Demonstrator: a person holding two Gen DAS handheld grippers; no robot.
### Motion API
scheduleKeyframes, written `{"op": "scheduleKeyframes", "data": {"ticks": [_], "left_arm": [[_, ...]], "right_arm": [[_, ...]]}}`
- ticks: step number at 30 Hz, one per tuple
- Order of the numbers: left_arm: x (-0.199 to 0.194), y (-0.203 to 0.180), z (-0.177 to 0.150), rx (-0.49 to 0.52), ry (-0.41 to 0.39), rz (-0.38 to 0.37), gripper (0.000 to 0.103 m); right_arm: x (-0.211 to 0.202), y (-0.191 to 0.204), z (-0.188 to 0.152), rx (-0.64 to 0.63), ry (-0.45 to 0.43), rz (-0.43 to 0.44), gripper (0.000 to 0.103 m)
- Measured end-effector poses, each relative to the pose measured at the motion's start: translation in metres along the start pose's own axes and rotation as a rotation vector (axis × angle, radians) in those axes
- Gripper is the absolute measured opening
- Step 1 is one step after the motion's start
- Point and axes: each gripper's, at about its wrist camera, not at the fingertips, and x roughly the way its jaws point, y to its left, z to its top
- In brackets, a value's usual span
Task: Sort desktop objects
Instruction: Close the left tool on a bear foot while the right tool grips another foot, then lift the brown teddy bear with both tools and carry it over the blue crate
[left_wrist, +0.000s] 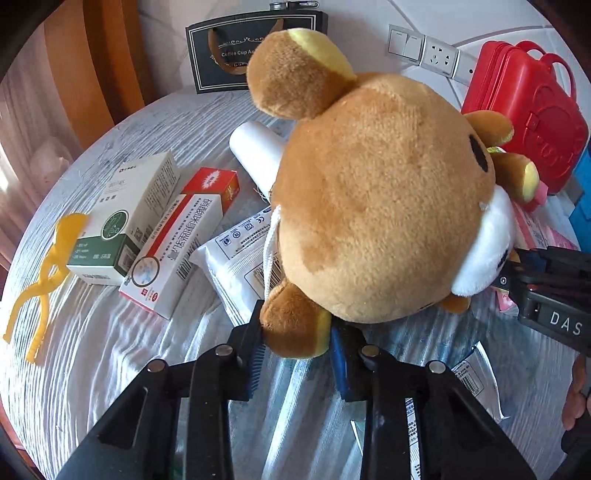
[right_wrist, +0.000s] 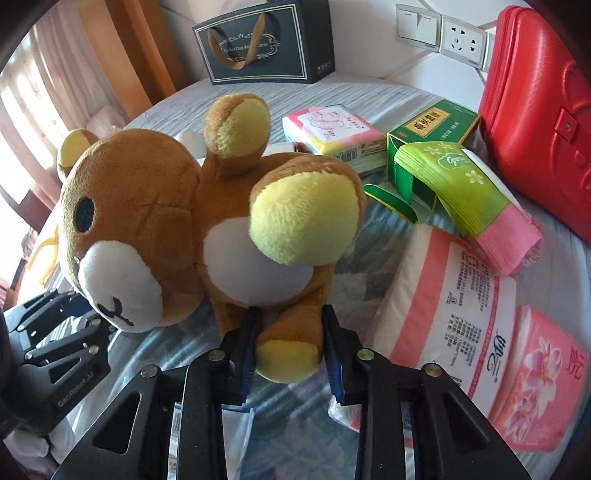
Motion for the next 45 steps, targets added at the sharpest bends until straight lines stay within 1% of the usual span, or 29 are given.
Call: {"op": "scheduleKeyframes", "data": {"ticks": [3, 6, 11, 18, 21, 24, 27, 29, 33, 38, 40, 45], "left_arm": [[-0.01, -0.001, 0.0, 0.006, -0.026, 0.009, 0.029], [-0.027, -0.001, 0.001, -0.002, -0.077, 0.01, 0.029], [-0.058, -0.003, -0.001, 0.011, -0.138, 0.014, 0.029], [-0.102, 0.002, -0.007, 0.015, -0.2, -0.03, 0.027], [-0.116, 0.003, -0.013, 0.024, -0.198, -0.066, 0.027], [-0.125, 0.004, -0.025, 0.047, -0.191, -0.099, 0.027], [-0.132, 0.001, -0.033, 0.083, -0.183, -0.123, 0.027], [-0.141, 0.002, -0.036, 0.105, -0.196, -0.138, 0.027], [-0.172, 0.003, -0.035, 0.141, -0.256, -0.186, 0.026], [-0.227, -0.001, -0.029, 0.192, -0.387, -0.24, 0.026], [-0.253, -0.009, -0.027, 0.216, -0.453, -0.26, 0.026], [-0.311, -0.039, -0.018, 0.247, -0.561, -0.362, 0.026]], "right_arm": [[-0.012, -0.002, -0.003, 0.023, -0.041, 0.01, 0.028], [-0.031, 0.0, -0.004, 0.018, -0.087, 0.012, 0.028], [-0.056, 0.008, -0.005, 0.013, -0.128, -0.003, 0.027], [-0.115, 0.028, -0.018, -0.018, -0.236, -0.035, 0.027], [-0.134, 0.033, -0.022, -0.008, -0.251, -0.045, 0.027], [-0.144, 0.037, -0.034, 0.023, -0.239, -0.054, 0.027], [-0.153, 0.041, -0.053, 0.053, -0.233, -0.082, 0.026], [-0.159, 0.046, -0.06, 0.063, -0.228, -0.107, 0.026], [-0.19, 0.057, -0.069, 0.092, -0.277, -0.162, 0.026], [-0.249, 0.077, -0.076, 0.105, -0.377, -0.256, 0.026], [-0.279, 0.084, -0.078, 0.111, -0.43, -0.303, 0.026], [-0.355, 0.09, -0.088, 0.123, -0.529, -0.431, 0.026]]}}
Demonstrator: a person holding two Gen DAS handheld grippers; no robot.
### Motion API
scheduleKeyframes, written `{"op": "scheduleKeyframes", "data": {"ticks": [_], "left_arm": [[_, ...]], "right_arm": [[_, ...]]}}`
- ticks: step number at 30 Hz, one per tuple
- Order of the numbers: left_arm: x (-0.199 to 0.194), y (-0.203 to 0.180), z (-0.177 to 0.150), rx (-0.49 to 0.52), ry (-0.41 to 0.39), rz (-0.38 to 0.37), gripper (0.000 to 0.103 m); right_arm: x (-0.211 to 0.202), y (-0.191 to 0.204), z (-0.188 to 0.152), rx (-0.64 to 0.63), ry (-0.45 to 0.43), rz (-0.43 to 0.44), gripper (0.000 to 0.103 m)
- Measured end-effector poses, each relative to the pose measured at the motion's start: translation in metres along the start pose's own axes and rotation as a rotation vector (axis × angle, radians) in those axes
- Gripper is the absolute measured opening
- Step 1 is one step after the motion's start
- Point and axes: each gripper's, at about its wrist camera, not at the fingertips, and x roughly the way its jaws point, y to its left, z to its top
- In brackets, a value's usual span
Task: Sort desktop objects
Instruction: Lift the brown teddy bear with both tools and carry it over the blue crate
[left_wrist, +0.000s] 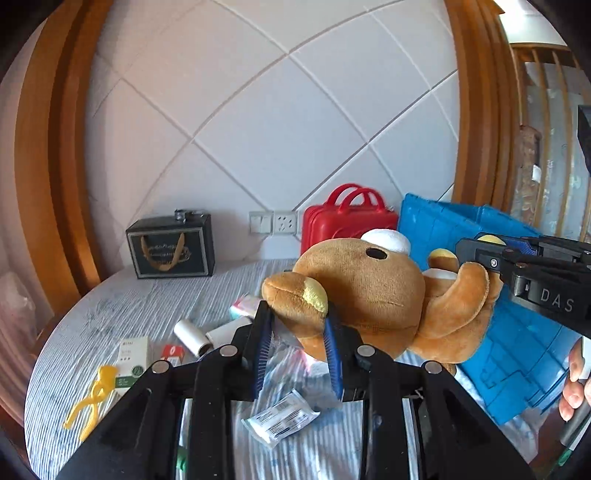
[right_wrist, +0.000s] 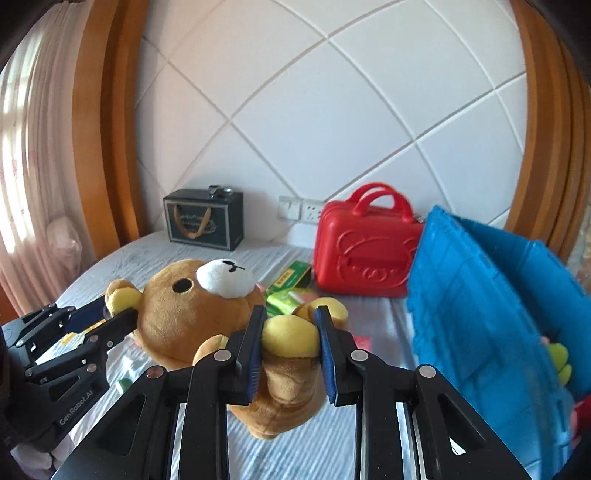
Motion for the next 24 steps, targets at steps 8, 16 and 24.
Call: {"op": "scheduleKeyframes", "data": {"ticks": [8, 16, 24], "left_arm": [[-0.03, -0.121, 0.074, 0.032, -0.165, -0.126, 0.025], [-0.03, -0.297, 0.116, 0.06, -0.24, -0.155, 0.025], [0.011, -0.419, 0.102, 0.068, -0.057, -0.065, 0.022]], "right_arm": [[-0.108, -0.088, 0.041, 0.007, -0.133, -0.166, 0.026], [-0.174, -0.248, 0.053, 0.005, -0.196, -0.236, 0.025], [-0.159, -0.367, 0.023, -0.047, -0.069, -0.232, 0.025]]}}
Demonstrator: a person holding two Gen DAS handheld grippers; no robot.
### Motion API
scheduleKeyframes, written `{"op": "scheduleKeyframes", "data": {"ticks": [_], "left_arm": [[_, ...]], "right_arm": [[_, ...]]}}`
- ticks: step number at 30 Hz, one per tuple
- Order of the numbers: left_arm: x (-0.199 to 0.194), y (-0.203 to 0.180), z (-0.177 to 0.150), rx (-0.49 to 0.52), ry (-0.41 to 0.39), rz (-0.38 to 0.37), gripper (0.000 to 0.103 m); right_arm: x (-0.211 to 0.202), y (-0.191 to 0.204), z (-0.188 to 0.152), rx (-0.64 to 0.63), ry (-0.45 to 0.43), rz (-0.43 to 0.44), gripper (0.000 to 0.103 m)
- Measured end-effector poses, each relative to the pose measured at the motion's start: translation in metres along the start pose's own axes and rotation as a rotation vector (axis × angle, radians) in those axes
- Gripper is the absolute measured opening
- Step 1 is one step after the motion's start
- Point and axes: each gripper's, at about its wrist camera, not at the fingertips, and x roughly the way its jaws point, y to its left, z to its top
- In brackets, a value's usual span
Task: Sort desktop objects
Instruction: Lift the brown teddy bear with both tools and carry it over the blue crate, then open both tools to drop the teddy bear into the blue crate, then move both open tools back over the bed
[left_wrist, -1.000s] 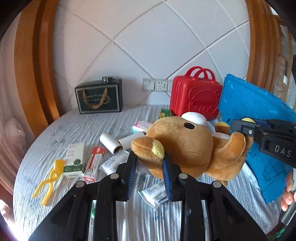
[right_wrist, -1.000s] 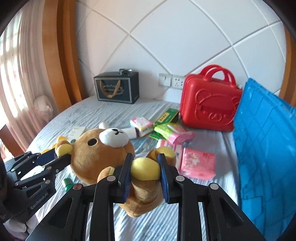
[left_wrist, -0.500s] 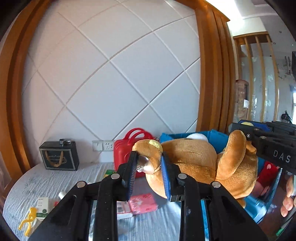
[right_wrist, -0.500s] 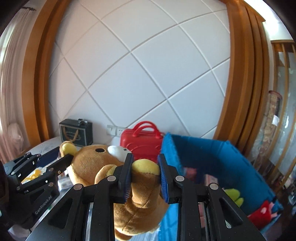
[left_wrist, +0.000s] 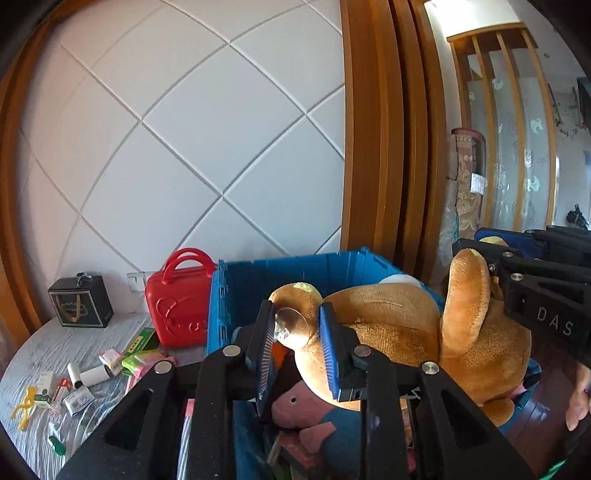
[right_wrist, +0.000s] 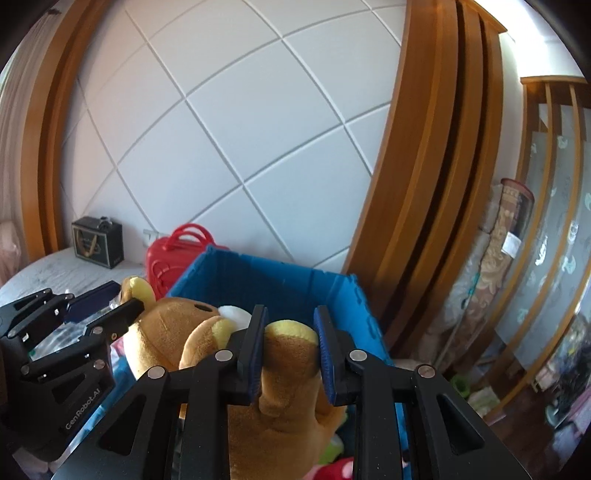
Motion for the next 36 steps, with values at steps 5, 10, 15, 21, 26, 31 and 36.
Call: {"op": "scheduleKeyframes", "data": {"ticks": [5, 10, 15, 21, 26, 31, 36], "left_arm": [[0.005, -0.038, -0.014, 0.031, 0.076, 0.03, 0.006], [0.001, -0.049, -0.027, 0.03, 0.11, 0.071, 0.006], [-0.006, -0.056, -0.04, 0.041, 0.161, 0.106, 0.007], [-0.031, -0.051, -0.06, 0.013, 0.183, 0.117, 0.007], [-0.065, -0.047, -0.068, -0.016, 0.13, 0.096, 0.007], [-0.1, -0.033, -0.067, -0.056, 0.022, 0.102, 0.018], [-0.122, -0.001, -0.07, -0.127, -0.065, 0.133, 0.092]], "right_arm": [[0.016, -0.028, -0.03, 0.003, 0.052, 0.055, 0.016], [0.019, -0.038, -0.052, 0.008, 0.074, 0.069, 0.018], [0.012, -0.05, -0.073, 0.057, 0.084, 0.077, 0.069], [-0.017, -0.06, -0.1, 0.081, 0.027, 0.051, 0.103], [-0.043, -0.063, -0.125, 0.151, 0.009, 0.078, 0.103], [-0.064, -0.051, -0.14, 0.194, -0.019, 0.14, 0.103], [-0.075, -0.023, -0.138, 0.176, -0.021, 0.18, 0.103]]}}
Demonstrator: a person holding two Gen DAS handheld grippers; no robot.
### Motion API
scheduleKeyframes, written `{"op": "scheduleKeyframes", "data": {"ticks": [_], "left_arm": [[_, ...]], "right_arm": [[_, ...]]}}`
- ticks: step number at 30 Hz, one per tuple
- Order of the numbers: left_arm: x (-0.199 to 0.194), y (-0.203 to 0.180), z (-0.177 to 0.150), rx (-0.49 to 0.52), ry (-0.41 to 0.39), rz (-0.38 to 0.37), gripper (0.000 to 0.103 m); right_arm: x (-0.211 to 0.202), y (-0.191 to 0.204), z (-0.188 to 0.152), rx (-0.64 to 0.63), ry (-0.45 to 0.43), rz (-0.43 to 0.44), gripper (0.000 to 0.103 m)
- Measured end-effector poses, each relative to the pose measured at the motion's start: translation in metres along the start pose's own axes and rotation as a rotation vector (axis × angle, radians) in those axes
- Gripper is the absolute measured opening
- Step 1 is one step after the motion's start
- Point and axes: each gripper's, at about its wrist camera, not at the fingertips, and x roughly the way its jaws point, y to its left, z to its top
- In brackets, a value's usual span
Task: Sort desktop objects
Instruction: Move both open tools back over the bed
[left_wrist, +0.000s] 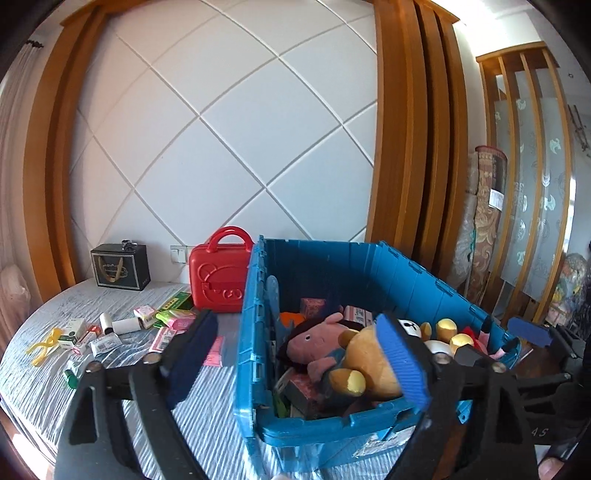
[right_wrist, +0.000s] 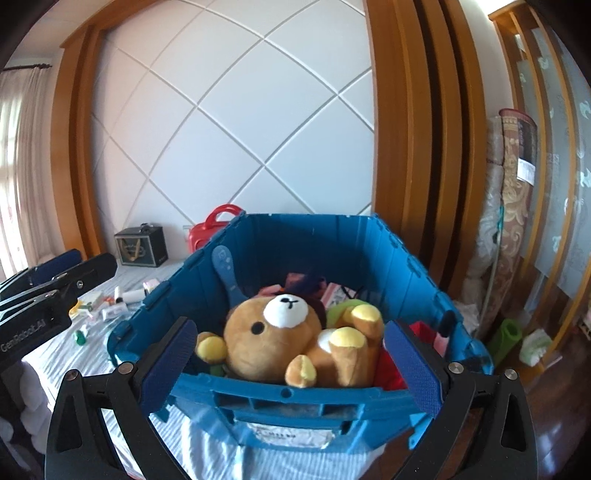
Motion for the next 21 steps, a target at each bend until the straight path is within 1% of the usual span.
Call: {"op": "scheduleKeyframes", "data": {"ticks": [2, 4, 9, 13, 17, 21], "left_arm": [[-0.002, 0.015, 0.0, -0.001, -0.006, 0.03, 0.092], [-0.002, 0.034, -0.003, 0.003, 0.014, 0.044, 0.092], [-0.007, 0.104, -0.013, -0.031, 0.046, 0.082, 0.092], [-0.013, 0.176, -0.023, -0.04, 0.085, 0.115, 0.092], [-0.018, 0.262, -0.037, -0.067, 0.132, 0.141, 0.089], [-0.021, 0.34, -0.052, -0.054, 0.155, 0.219, 0.089]], "right_arm": [[0.0, 0.017, 0.002, -0.022, -0.005, 0.014, 0.103], [0.0, 0.036, 0.004, -0.043, -0.012, 0.015, 0.103], [0.006, 0.093, 0.009, -0.063, -0.019, 0.04, 0.103], [0.015, 0.153, 0.012, -0.062, -0.019, 0.058, 0.103], [0.027, 0.221, 0.014, -0.046, -0.019, 0.093, 0.103], [0.041, 0.287, 0.01, -0.038, -0.015, 0.096, 0.103]]}}
